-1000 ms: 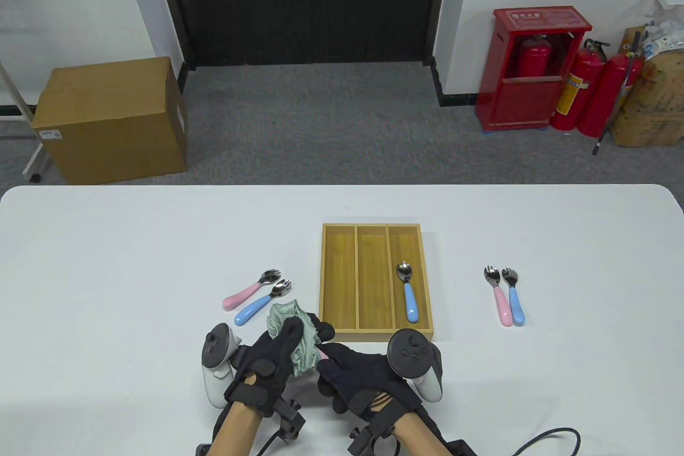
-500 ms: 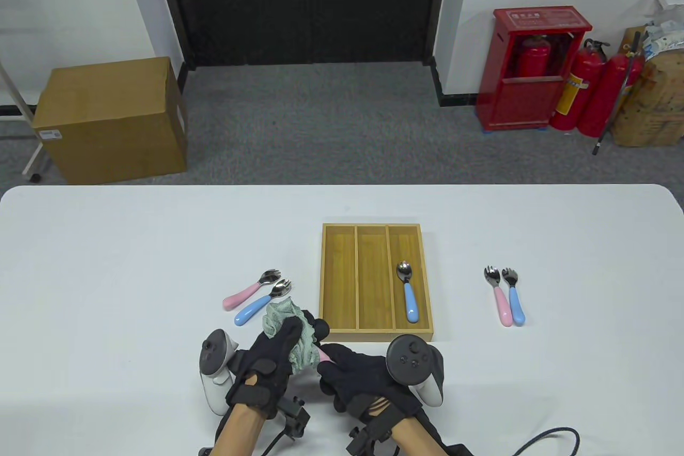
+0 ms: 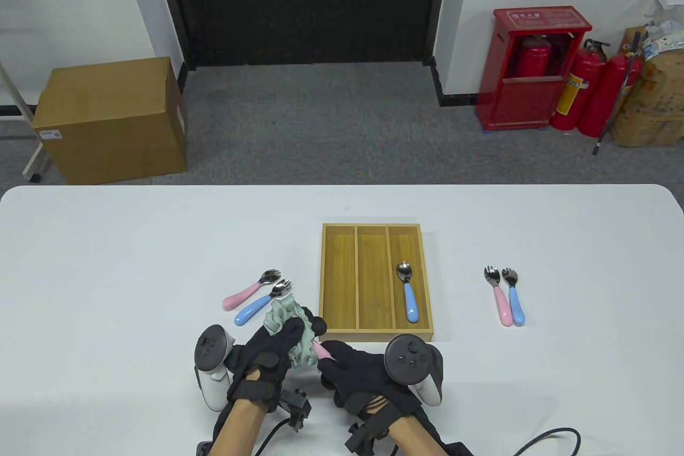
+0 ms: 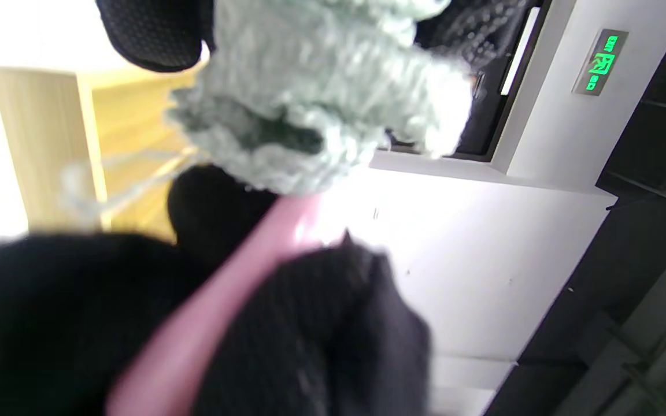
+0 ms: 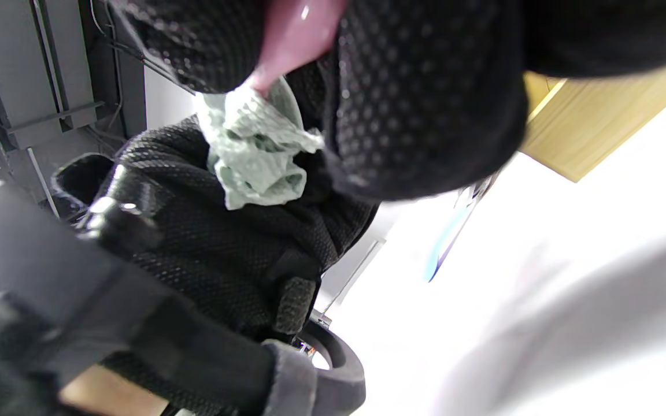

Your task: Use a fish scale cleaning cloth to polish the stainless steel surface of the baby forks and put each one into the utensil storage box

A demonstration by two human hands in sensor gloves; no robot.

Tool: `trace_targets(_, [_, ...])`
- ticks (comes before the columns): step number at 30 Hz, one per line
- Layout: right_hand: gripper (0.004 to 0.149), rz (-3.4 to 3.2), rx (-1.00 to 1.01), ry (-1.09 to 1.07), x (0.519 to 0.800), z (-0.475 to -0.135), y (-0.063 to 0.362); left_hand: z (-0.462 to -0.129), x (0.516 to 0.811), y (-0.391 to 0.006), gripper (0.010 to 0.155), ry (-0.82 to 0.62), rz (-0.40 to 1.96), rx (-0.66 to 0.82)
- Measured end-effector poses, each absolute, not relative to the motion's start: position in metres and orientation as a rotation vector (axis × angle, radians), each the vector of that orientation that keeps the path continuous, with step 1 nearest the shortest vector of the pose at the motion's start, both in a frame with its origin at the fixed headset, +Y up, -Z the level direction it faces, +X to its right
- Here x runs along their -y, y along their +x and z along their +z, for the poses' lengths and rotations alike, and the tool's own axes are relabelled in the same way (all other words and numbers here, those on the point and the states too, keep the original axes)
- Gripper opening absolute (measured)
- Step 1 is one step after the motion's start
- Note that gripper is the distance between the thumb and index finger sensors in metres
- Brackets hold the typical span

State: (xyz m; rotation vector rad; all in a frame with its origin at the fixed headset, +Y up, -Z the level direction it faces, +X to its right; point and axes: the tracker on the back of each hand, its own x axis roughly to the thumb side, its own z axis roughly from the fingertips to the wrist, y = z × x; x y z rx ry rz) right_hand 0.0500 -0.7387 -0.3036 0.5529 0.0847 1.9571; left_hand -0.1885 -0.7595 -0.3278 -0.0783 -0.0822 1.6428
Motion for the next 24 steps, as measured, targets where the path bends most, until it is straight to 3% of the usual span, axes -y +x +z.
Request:
trace_targets(7, [0.052,2.027,-0.065,0.564,0.737,-0.302,0.053,-0.326,0.758,-0.203,0.043,0.069,1.42,-0.017])
trace_targets(15, [0.051,2.059,-0.031,0.534,0.738,-0.304,0.067,-0.331,0.761,-0.191,0.047,-0.122,1.35,0.095])
trace_targets(24, [0.051,2.088,-0.02,0.552,0.739,-0.305,0.064,-0.334,0.759,-0.196,0.043,-0.063,1.267,0.053])
